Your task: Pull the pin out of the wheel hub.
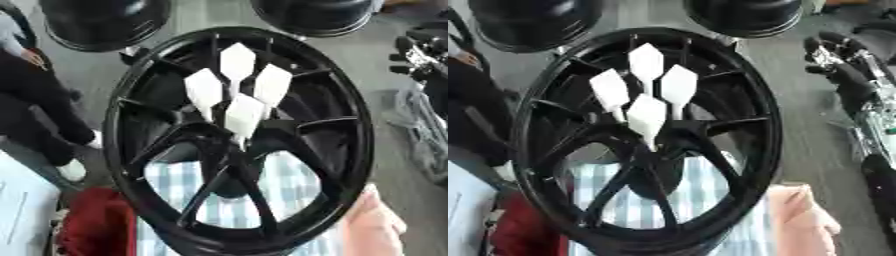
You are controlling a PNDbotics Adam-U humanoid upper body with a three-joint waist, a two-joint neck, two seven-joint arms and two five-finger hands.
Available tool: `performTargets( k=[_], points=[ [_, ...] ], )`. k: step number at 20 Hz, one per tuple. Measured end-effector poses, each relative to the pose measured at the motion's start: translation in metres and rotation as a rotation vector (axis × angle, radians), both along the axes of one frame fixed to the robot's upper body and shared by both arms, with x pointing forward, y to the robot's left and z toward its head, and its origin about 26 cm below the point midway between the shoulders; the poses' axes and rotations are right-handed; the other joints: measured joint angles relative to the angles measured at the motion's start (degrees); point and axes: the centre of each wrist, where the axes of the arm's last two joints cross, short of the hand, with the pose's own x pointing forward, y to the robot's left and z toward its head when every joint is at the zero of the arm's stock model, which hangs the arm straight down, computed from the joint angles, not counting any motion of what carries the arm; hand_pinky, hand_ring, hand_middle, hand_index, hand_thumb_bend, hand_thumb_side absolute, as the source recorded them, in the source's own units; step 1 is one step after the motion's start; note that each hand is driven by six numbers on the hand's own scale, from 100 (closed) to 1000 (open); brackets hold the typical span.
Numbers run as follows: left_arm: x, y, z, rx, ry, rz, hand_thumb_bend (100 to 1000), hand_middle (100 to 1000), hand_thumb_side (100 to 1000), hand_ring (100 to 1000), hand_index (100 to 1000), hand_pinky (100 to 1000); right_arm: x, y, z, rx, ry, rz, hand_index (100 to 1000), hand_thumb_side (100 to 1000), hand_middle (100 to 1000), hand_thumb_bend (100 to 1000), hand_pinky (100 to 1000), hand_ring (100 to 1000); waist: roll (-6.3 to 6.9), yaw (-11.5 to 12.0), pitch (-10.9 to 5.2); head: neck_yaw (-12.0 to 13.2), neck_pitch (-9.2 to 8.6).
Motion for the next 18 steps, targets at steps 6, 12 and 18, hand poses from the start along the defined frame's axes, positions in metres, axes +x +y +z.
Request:
performTargets(
  k=[6,12,18],
  points=[
    [0.000,0.000,0.000,0.000,0.000,0.000,260,816,676,793,786,757,0.000,0.000,0.000,-0.001,0.002,0.001,815,347,720,399,745,744,-0.01,0.05,0.00,0.00,0.00],
    [0.000,0.000,0.000,0.000,0.000,0.000,260,816,676,793,786,757,0.000,-0.001,0.001,-0.009,0.000,0.001,816,348,722,398,746,746,-0.02,0.13,0.00,-0.54,0.01],
    [0.000,0.000,0.000,0.001,0.001,-0.001,259,816,675,794,786,757,0.005,0.000,0.033,-0.117,-0.060,0.045,818,342,726,393,751,752,-0.06,0.19,0.00,-0.76,0.05]
  ],
)
